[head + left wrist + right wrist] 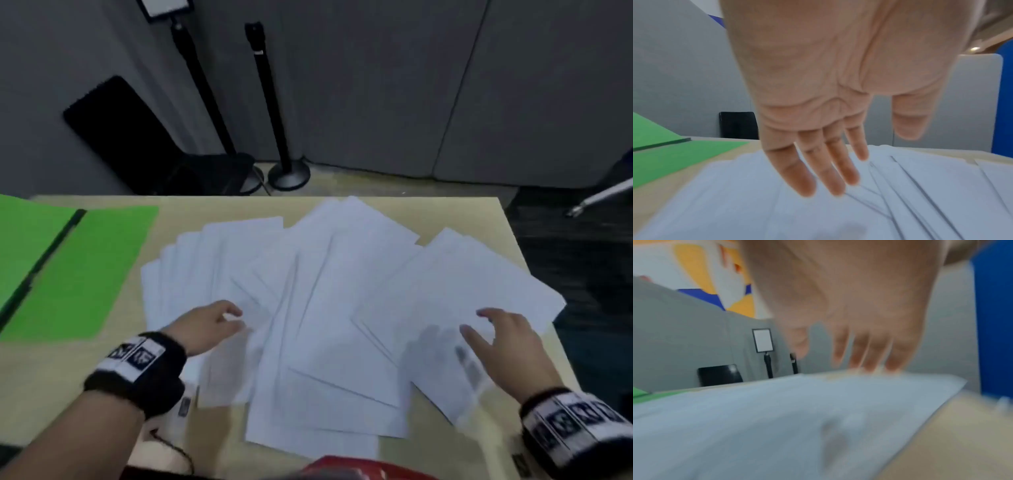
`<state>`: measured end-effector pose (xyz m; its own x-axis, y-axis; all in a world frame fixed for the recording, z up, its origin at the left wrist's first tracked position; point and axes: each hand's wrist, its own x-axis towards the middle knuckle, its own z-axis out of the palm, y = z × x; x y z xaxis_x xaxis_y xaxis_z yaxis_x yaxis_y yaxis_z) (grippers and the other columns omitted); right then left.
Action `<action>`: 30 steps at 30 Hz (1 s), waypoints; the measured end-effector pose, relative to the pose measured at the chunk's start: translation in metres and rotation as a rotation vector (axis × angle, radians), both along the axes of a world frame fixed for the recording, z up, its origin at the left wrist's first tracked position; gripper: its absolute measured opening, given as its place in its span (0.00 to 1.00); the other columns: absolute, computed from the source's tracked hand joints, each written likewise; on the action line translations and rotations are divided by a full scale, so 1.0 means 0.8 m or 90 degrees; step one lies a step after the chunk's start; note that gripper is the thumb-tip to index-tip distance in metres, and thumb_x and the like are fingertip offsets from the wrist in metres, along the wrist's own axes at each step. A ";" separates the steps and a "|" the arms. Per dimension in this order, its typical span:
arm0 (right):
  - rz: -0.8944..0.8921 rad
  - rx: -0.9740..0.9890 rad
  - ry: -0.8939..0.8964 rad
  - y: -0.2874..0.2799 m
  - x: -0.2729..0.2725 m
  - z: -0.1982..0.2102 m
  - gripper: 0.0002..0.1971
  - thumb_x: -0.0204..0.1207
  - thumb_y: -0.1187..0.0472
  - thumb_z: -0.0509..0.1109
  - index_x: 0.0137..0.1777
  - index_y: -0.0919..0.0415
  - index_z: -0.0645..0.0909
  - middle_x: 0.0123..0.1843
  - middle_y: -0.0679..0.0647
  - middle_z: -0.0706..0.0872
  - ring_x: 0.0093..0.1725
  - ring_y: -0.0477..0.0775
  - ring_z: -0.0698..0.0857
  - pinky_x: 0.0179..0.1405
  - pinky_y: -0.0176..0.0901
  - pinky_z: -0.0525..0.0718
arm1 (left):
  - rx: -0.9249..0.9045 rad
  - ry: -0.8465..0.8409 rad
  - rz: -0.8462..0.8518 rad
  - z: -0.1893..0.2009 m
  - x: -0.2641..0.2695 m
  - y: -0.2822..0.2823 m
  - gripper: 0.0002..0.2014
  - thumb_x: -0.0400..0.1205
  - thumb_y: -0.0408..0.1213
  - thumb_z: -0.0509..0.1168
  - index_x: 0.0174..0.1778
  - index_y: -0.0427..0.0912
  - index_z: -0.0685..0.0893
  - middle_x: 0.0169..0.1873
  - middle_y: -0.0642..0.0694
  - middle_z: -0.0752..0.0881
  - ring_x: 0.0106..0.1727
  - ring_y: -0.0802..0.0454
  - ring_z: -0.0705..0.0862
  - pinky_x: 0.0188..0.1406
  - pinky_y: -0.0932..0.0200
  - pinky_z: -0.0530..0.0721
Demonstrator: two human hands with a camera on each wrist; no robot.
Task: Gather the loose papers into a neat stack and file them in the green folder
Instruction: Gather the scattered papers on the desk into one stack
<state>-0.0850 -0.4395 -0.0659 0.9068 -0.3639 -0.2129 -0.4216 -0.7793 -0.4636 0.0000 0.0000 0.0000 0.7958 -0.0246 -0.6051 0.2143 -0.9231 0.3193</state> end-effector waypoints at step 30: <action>0.347 -0.050 0.136 0.114 -0.010 -0.056 0.32 0.73 0.43 0.65 0.76 0.46 0.61 0.87 0.55 0.45 0.85 0.64 0.40 0.79 0.71 0.42 | -0.055 -0.014 0.142 -0.076 0.023 -0.180 0.30 0.78 0.52 0.67 0.69 0.36 0.70 0.62 0.40 0.81 0.63 0.39 0.81 0.52 0.55 0.76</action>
<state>-0.0932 -0.3485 -0.1104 0.9073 0.1203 -0.4029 -0.0287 -0.9382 -0.3449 0.0184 -0.1441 -0.0607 0.7998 0.1028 -0.5913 0.4023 -0.8229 0.4011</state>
